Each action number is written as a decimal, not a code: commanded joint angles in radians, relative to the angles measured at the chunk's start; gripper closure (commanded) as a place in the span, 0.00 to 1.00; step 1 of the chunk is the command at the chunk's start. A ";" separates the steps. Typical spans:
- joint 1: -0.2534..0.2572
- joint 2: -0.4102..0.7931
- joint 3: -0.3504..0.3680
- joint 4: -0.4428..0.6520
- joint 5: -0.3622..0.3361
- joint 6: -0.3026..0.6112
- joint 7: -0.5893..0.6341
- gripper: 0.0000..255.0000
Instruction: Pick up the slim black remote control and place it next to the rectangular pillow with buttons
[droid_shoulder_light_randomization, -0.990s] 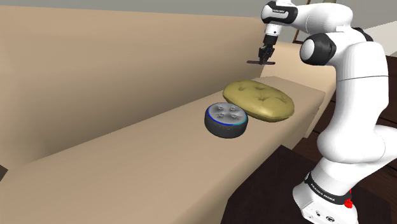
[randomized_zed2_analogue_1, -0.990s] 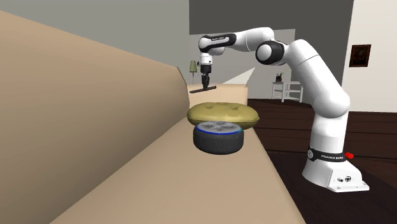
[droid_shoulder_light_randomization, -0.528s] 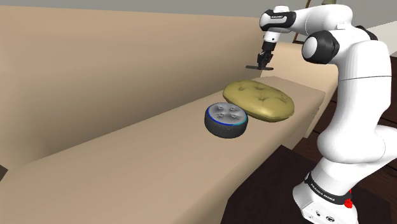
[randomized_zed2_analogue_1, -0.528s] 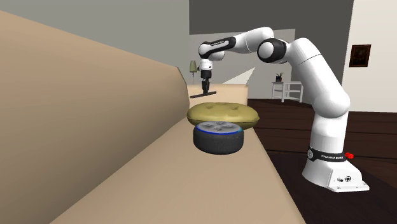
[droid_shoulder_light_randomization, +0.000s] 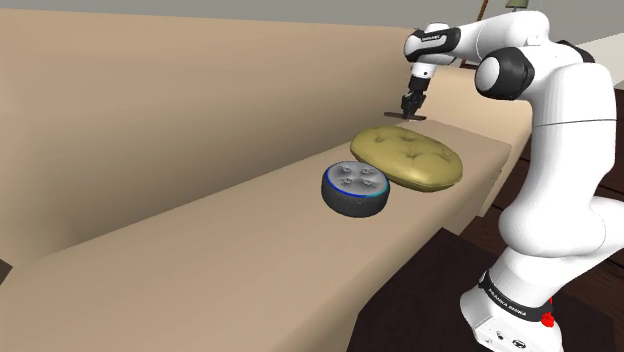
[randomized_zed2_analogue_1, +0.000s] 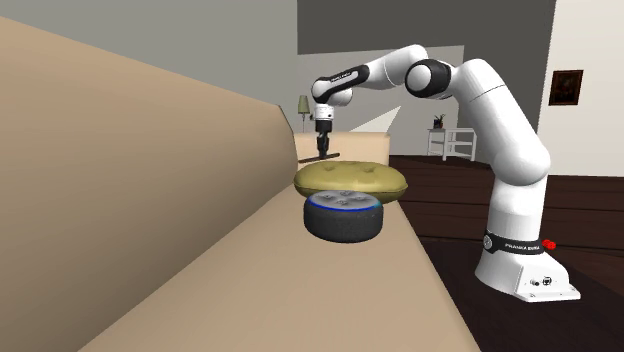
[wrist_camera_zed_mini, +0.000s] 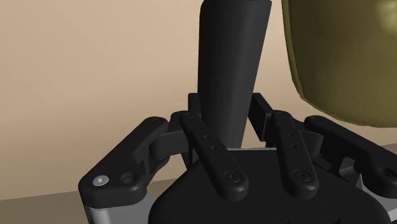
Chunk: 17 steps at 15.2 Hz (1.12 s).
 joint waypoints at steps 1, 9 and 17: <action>0.001 -0.001 0.000 -0.028 0.001 0.027 -0.003 1.00; 0.004 0.011 0.002 -0.116 0.004 0.127 -0.010 1.00; 0.005 0.038 0.005 -0.182 0.010 0.220 -0.019 1.00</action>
